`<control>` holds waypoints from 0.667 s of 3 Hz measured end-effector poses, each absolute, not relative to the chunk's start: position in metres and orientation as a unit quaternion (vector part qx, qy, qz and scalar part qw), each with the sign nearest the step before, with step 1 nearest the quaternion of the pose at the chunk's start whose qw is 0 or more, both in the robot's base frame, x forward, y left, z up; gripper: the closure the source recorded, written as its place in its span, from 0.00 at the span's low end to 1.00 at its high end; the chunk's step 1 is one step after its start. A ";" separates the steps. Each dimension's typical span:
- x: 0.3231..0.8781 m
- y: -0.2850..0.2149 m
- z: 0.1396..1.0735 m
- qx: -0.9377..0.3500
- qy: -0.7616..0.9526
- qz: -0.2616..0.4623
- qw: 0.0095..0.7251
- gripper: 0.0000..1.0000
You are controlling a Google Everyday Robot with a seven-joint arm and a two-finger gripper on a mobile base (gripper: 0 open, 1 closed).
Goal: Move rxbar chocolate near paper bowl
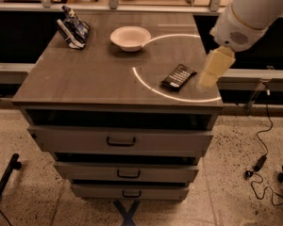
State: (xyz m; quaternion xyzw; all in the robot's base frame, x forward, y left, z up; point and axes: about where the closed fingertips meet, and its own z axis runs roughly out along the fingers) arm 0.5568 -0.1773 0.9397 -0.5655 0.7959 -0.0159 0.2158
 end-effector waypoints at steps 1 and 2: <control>0.575 -0.184 0.922 -0.539 0.814 -0.004 0.218 0.00; 0.592 -0.193 0.899 -0.513 0.826 0.030 0.233 0.00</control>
Offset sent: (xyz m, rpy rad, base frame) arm 0.0587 -0.0286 -0.0708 0.2531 0.0705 -0.1519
